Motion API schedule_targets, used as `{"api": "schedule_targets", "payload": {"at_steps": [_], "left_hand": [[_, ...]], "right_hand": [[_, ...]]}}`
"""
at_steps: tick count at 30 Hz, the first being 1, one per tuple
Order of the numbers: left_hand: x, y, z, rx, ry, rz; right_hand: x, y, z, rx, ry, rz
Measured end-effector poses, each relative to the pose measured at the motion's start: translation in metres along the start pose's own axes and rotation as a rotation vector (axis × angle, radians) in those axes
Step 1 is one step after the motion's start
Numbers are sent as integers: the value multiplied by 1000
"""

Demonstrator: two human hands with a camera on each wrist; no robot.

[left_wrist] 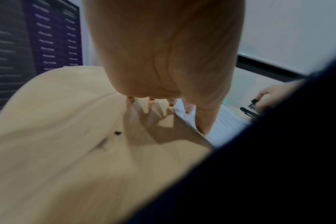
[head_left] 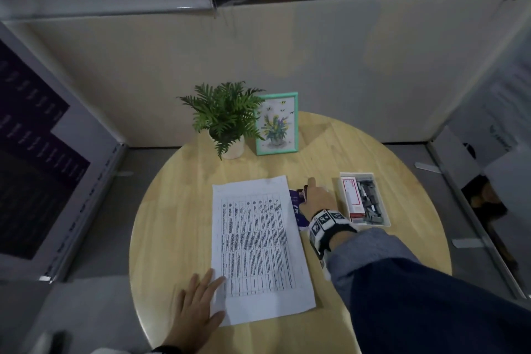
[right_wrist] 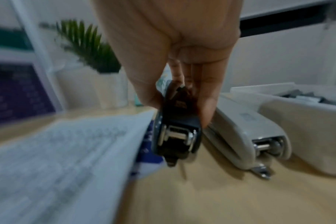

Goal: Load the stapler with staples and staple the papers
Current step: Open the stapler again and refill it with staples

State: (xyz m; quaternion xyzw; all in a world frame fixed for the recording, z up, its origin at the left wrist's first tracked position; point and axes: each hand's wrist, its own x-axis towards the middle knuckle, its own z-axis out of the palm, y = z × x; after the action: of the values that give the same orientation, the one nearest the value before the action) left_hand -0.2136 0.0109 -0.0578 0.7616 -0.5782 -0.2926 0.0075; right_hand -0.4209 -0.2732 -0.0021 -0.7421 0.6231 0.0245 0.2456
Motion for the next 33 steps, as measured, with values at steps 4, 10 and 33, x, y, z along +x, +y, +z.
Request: {"api": "schedule_targets", "payload": {"at_steps": [4,10,33], "left_hand": [[0,17,-36,-162,182,-26],[14,97,-111,-475,212,228],[59,180,-158,-2064,-98,-153]], "right_hand": [[-25,3,-15,417,-71,-45],[-88,-18,-35,664,-149,-302],[-156,3,-12,113,662,-1155]]}}
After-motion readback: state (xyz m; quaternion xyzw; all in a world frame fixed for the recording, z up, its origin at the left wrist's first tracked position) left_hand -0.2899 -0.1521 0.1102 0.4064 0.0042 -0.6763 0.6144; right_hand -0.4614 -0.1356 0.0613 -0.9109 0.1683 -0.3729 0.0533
